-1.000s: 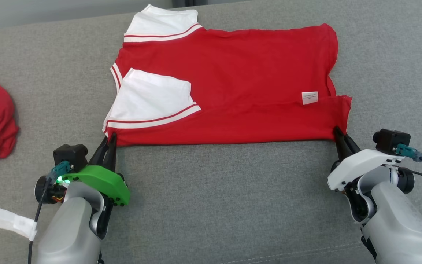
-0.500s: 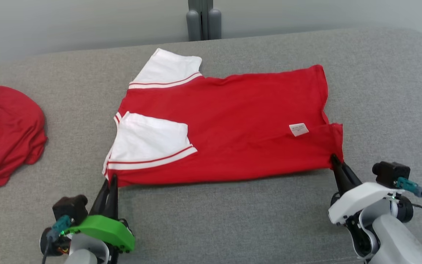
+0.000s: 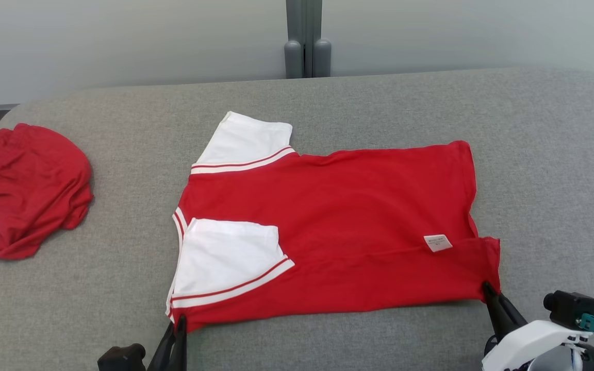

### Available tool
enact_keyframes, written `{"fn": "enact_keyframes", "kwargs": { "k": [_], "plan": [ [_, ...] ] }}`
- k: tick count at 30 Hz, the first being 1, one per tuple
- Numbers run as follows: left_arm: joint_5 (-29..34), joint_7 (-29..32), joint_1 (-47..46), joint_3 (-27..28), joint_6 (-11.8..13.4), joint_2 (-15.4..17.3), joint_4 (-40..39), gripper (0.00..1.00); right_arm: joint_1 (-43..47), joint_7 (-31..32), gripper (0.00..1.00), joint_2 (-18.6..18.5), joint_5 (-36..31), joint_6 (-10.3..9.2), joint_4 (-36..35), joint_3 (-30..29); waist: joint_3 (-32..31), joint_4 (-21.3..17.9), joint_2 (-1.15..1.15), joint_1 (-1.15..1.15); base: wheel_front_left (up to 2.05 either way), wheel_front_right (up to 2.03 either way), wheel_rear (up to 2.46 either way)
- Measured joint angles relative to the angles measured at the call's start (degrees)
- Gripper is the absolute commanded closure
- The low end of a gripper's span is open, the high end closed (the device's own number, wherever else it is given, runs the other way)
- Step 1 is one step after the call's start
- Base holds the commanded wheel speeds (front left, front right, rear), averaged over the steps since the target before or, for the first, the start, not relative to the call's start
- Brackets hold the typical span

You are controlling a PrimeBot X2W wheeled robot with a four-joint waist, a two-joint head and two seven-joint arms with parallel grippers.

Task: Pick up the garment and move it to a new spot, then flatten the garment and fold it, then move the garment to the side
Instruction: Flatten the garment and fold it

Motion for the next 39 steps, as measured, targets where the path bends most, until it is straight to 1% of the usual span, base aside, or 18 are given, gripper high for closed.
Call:
{"fn": "enact_keyframes", "kwargs": {
  "k": [4,5,6,7,13,19,22,27,31,34,39],
  "plan": [
    [-0.4,0.0,1.0,-0.3,0.2,-0.4,-0.1,1.0,3.1,2.0,1.0,1.8,-0.9,0.0,-2.3,-2.4,-0.2,0.2,0.0,0.0,0.0,0.0,0.0],
    [-0.4,0.0,1.1,-0.3,0.3,-0.5,0.0,0.72,3.6,2.4,0.84,2.1,-1.4,0.0,-2.7,-2.8,-0.2,0.2,0.0,0.0,0.0,0.0,0.0],
    [-0.4,0.0,1.1,-0.3,0.6,-0.5,0.0,0.02,3.9,2.4,0.33,2.4,-2.0,0.0,-3.0,-3.0,-0.2,0.1,0.0,0.0,0.0,0.0,0.0],
    [-0.3,0.0,1.1,-0.2,0.7,-0.6,-0.1,0.0,4.1,2.4,0.0,2.7,-2.7,0.0,-3.5,-3.5,-0.2,0.0,0.0,0.0,0.0,0.0,0.0],
    [1.8,0.0,0.6,1.9,1.4,-0.6,-3.7,0.0,3.8,1.9,0.0,4.3,-4.0,-0.01,-6.3,-7.1,-0.7,-0.5,0.0,0.0,0.0,0.0,0.0],
    [4.3,0.0,-1.6,4.9,1.8,-0.1,-7.6,0.0,1.5,0.5,0.0,4.6,-6.4,-0.01,-10.3,-8.6,-1.4,-1.1,0.0,0.0,0.0,0.0,0.0],
    [7.2,0.0,-3.2,6.1,2.1,0.5,-9.9,0.0,0.5,-0.7,0.0,4.1,-9.1,0.0,-12.3,-7.9,-1.7,-1.3,0.0,0.0,0.0,0.0,0.0],
    [9.4,-0.1,-4.4,7.8,2.1,0.5,-11.8,0.0,-0.5,-2.5,0.0,4.5,-10.9,0.0,-13.8,-7.1,-2.3,-1.6,0.0,0.0,0.0,0.0,0.0],
    [10.2,-0.1,-4.4,9.3,1.7,0.5,-12.4,0.0,-0.5,-4.0,0.0,4.6,-12.8,-0.01,-15.4,-6.0,-2.9,-1.9,0.0,0.0,0.0,0.0,0.0],
    [10.7,-0.1,-4.4,10.9,1.7,0.5,-13.1,0.0,-0.1,-5.0,0.0,4.8,-14.8,0.0,-17.0,-6.2,-3.3,-2.0,0.0,0.0,0.0,0.0,0.0],
    [11.1,-0.1,-3.5,12.6,0.8,0.5,-14.3,0.0,1.5,-5.9,0.0,5.0,-16.4,-0.01,-19.0,-6.3,-3.9,-2.0,0.0,0.0,0.0,0.0,0.0]
  ]
}}
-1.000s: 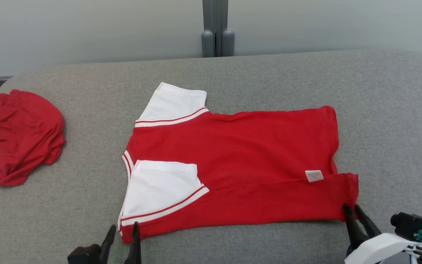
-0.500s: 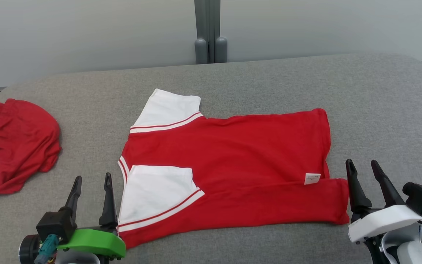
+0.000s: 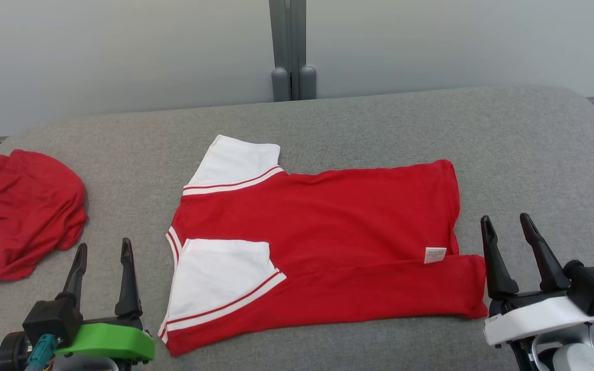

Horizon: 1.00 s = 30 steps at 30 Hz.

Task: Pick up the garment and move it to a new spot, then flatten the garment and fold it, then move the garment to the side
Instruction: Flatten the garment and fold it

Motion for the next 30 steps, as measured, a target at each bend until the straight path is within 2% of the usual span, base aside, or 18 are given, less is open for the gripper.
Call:
{"fn": "enact_keyframes", "kwargs": {
  "k": [13,30],
  "plan": [
    [0.2,0.0,2.8,1.5,-2.0,0.4,-1.1,0.0,4.1,-0.5,0.0,0.4,-2.0,0.01,-1.4,-1.4,-1.1,0.6,0.0,0.0,0.0,0.0,0.0],
    [1.7,0.0,3.7,2.7,-2.4,0.0,-0.5,0.0,5.0,0.6,0.0,0.5,-3.7,0.01,-1.2,-0.3,-1.0,1.0,0.0,0.0,0.0,0.0,0.0]
  ]
}}
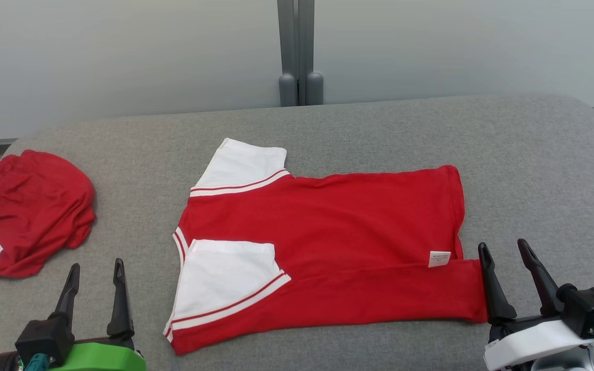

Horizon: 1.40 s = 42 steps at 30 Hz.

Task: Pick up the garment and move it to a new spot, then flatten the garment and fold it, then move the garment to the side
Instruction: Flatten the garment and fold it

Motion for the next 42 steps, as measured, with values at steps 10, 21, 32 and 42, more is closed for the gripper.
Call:
{"fn": "enact_keyframes", "kwargs": {
  "k": [10,21,32,42],
  "plan": [
    [0.4,0.0,0.0,0.6,-0.2,-0.5,0.4,0.0,0.0,0.3,0.0,0.1,-0.5,0.0,0.0,-0.1,0.2,-0.1,0.0,0.0,0.0,0.0,0.0],
    [0.9,0.0,0.1,1.0,-0.3,-1.0,0.6,0.0,0.0,0.5,0.0,0.4,-1.1,0.0,0.2,-0.2,0.2,-0.2,0.0,0.0,0.0,0.0,0.0],
    [1.4,0.0,-6.9,-0.3,-1.2,1.1,4.3,0.0,-6.4,1.1,0.0,-1.6,-2.5,0.0,2.4,-0.4,1.5,-0.5,0.0,0.0,0.0,0.0,0.0],
    [0.7,2.2,-28.5,-4.6,-1.9,7.9,9.8,0.0,-26.7,5.6,0.0,-8.6,-2.7,0.01,6.6,2.3,8.6,-1.8,0.0,0.0,0.0,0.0,0.0]
  ]
}}
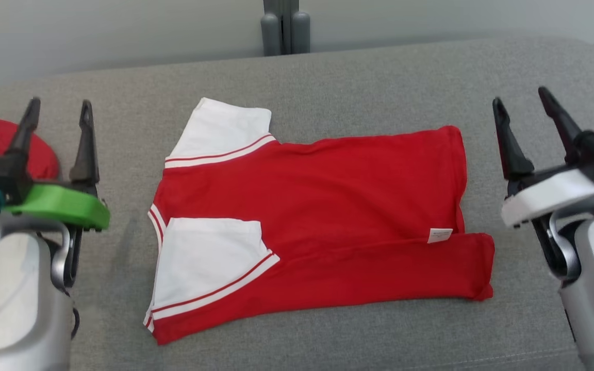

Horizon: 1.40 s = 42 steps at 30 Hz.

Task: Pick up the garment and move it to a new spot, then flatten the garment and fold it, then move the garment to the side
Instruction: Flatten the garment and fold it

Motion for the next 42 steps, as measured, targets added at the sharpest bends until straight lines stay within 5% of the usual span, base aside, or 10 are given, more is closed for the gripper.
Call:
{"fn": "enact_keyframes", "kwargs": {
  "k": [8,16,26,42],
  "plan": [
    [-5.2,3.7,-17.4,-8.3,-0.2,3.7,8.0,0.0,-15.0,4.8,0.0,-3.1,3.5,0.0,10.6,5.5,8.5,-1.7,0.0,0.0,0.0,0.0,0.0],
    [-13.8,9.1,-28.5,-19.6,-0.2,8.7,16.4,0.0,-24.5,9.9,0.0,-2.4,7.6,0.01,21.2,11.4,16.0,-4.5,0.0,0.0,0.0,0.0,0.0],
    [-22.1,14.3,-36.2,-32.1,-0.2,13.2,23.9,0.0,-32.2,12.3,0.0,-0.2,12.2,0.01,29.6,18.2,22.8,-8.3,0.0,0.01,0.0,0.0,0.0],
    [-30.1,13.6,-41.5,-40.1,-0.4,14.8,32.6,0.0,-37.9,10.4,0.0,1.2,20.0,0.02,34.4,26.7,27.4,-11.8,0.0,0.0,0.0,0.0,0.0]
  ]
}}
